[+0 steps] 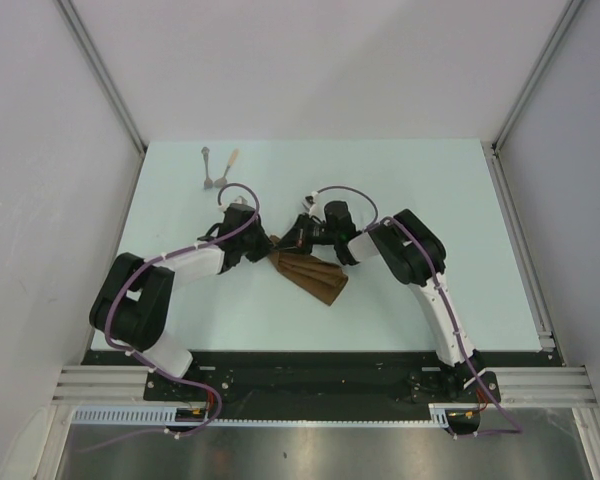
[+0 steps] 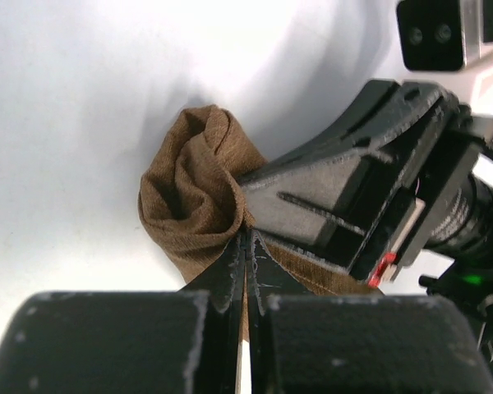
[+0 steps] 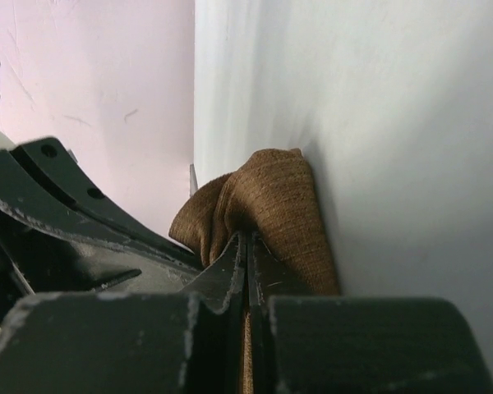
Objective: Fold the napkin into a case and place the utensils inside
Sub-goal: Stuff the top corner of the smaller-rectangle-folded napkin at the center of the board.
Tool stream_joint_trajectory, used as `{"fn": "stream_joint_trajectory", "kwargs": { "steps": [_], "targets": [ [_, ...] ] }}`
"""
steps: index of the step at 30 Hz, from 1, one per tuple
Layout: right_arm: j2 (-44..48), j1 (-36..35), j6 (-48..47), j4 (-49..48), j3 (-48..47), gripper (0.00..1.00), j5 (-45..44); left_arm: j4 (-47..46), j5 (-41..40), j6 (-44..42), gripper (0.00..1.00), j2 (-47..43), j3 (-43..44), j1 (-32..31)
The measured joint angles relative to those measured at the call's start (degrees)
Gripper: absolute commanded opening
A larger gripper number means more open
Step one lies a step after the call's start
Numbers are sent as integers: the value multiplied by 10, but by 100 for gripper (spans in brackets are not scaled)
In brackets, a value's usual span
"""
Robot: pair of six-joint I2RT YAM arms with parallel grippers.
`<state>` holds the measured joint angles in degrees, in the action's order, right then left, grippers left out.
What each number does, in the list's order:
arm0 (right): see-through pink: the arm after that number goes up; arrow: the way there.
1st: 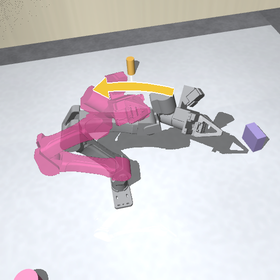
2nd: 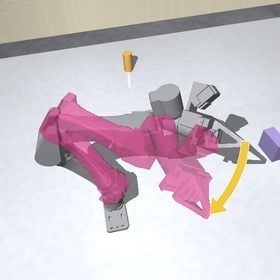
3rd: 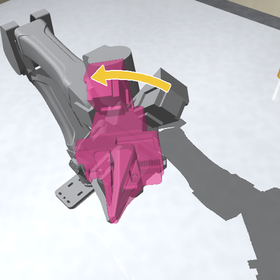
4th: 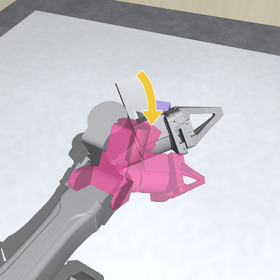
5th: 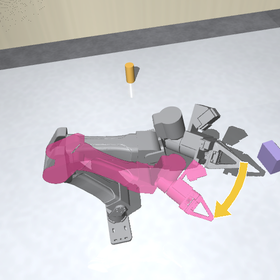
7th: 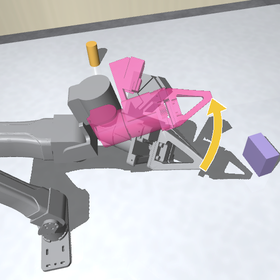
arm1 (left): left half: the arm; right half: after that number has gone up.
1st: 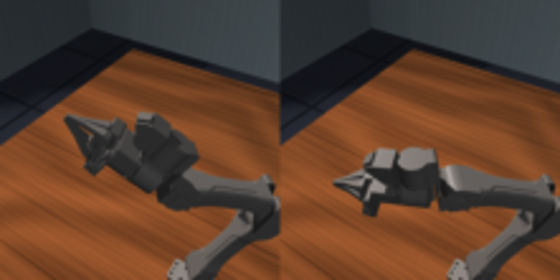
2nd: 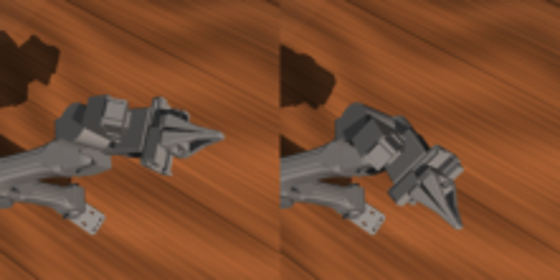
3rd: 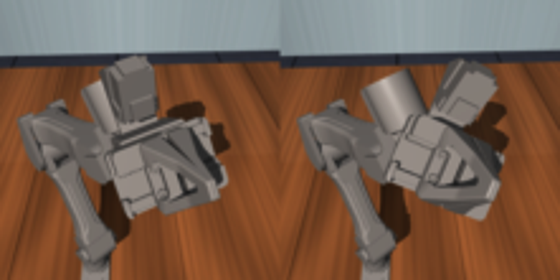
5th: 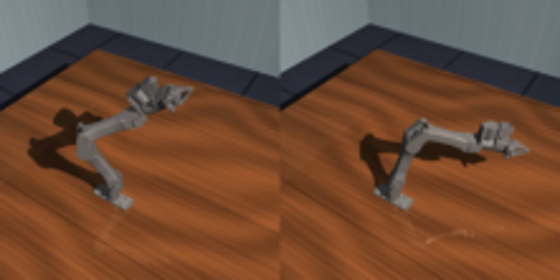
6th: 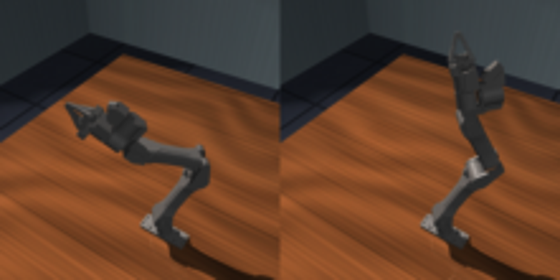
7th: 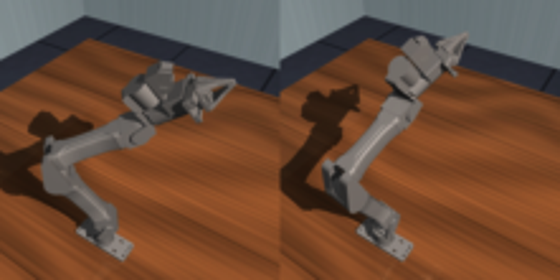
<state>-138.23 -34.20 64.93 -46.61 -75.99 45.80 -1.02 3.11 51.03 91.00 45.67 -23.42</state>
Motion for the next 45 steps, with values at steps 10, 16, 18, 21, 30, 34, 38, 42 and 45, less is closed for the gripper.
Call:
{"fn": "stream_joint_trajectory", "kwargs": {
  "steps": [10, 16, 18, 21, 30, 34, 38, 42, 45],
  "targets": [
    [7, -8, -10, -57, 36, 0, -16, 78, -79, 0, 0, -7, 23, 0],
    [13, -10, -45, -14, 25, 0, -7, 88, -105, 0, 0, -57, -5, 4],
    [13, -10, -50, 7, 14, 0, -2, 87, -103, 0, 2, -55, -5, 4],
    [9, -20, -63, 46, -13, 0, -3, 86, -100, 0, 22, -53, -5, 5],
    [9, -35, -97, 117, -41, 0, -3, 98, -100, -7, 56, -122, -39, 23],
    [12, -32, -102, 134, -43, 0, -1, 111, -96, -5, 43, -166, -47, 53],
    [16, -28, -109, 151, -45, 0, 1, 100, -61, -4, 30, -160, -62, 93],
    [16, -23, -112, 165, -53, 0, 4, 88, -25, -4, 24, -128, -75, 105],
    [16, -21, -116, 176, -62, 0, 4, 73, 4, -3, 23, -101, -77, 105]
  ]
}}
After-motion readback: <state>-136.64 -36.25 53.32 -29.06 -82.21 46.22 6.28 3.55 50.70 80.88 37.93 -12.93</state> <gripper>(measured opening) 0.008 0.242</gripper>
